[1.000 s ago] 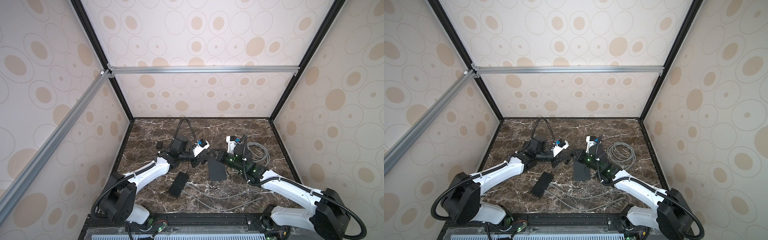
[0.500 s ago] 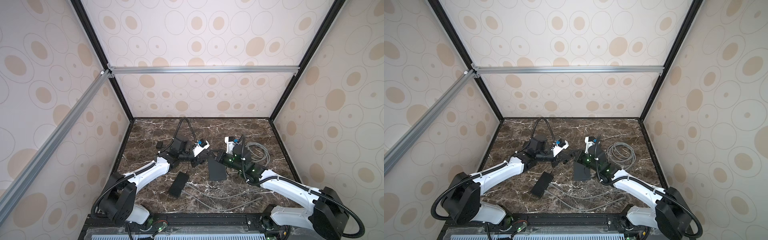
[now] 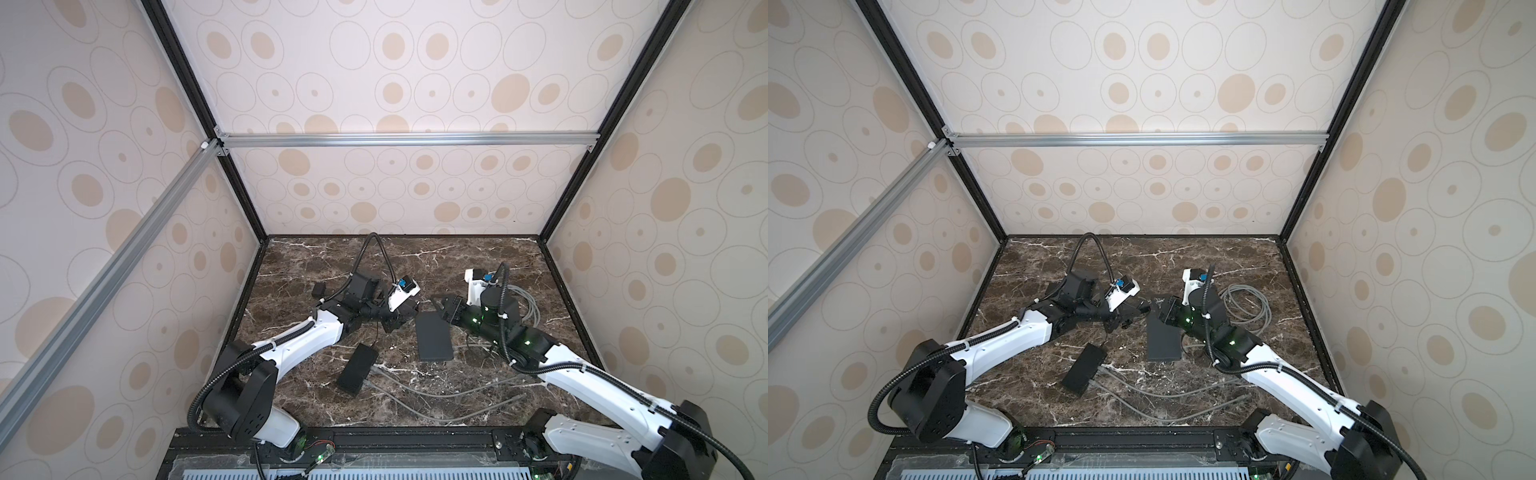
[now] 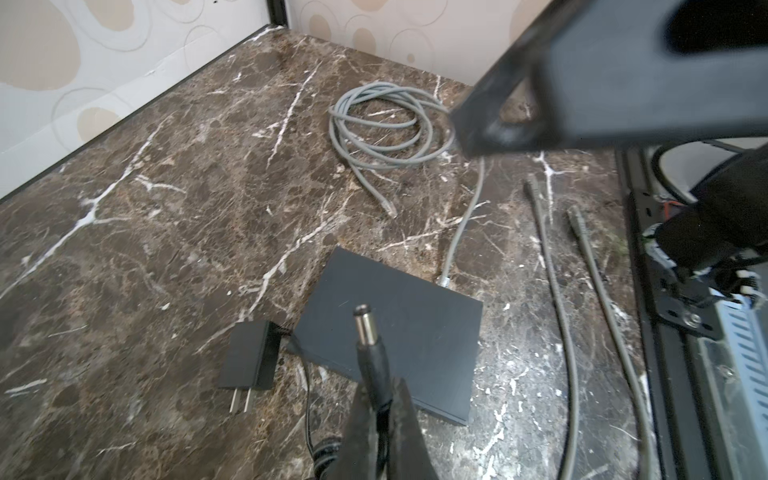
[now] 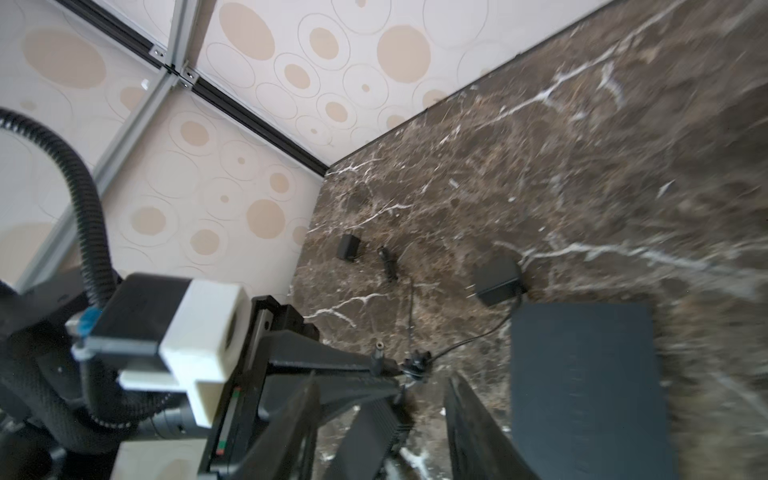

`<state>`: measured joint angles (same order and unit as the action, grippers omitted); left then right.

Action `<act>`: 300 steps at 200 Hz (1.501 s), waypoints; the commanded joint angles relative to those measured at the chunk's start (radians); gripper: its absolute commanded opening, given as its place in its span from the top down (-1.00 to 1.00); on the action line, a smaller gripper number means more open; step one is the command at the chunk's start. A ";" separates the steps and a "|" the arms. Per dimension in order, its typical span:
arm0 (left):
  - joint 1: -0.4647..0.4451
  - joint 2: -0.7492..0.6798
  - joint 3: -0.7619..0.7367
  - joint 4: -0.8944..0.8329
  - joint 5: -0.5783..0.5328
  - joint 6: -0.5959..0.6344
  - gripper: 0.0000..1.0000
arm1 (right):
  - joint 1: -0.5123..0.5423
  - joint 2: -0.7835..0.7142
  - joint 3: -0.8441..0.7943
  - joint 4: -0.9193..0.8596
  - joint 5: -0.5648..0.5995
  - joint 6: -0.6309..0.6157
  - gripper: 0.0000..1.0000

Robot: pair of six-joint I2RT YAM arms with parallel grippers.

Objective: Insert the plug into the switch port
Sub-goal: 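Lower the open right gripper to the switch edge nearest the robot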

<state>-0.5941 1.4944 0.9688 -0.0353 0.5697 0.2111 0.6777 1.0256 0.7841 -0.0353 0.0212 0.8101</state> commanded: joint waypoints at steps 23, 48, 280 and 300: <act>-0.001 0.014 0.047 -0.131 -0.539 0.044 1.00 | -0.033 -0.093 0.027 -0.393 0.025 -0.101 -1.00; -0.002 0.007 0.077 -0.207 -0.770 0.034 1.00 | -0.053 -0.099 -0.008 -0.421 -0.085 -0.105 -0.99; -0.085 -0.229 -0.162 -0.169 -0.430 -0.181 1.00 | -0.070 0.050 -0.143 -0.294 -0.167 -0.147 -0.89; -0.088 -0.223 -0.139 -0.191 -0.441 -0.153 1.00 | -0.027 0.086 -0.077 -0.402 -0.037 -0.219 -0.89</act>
<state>-0.6708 1.2736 0.7784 -0.1738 0.1535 -0.0074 0.6056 1.0832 0.6338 -0.2901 -0.1833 0.7044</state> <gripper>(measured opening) 0.056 0.947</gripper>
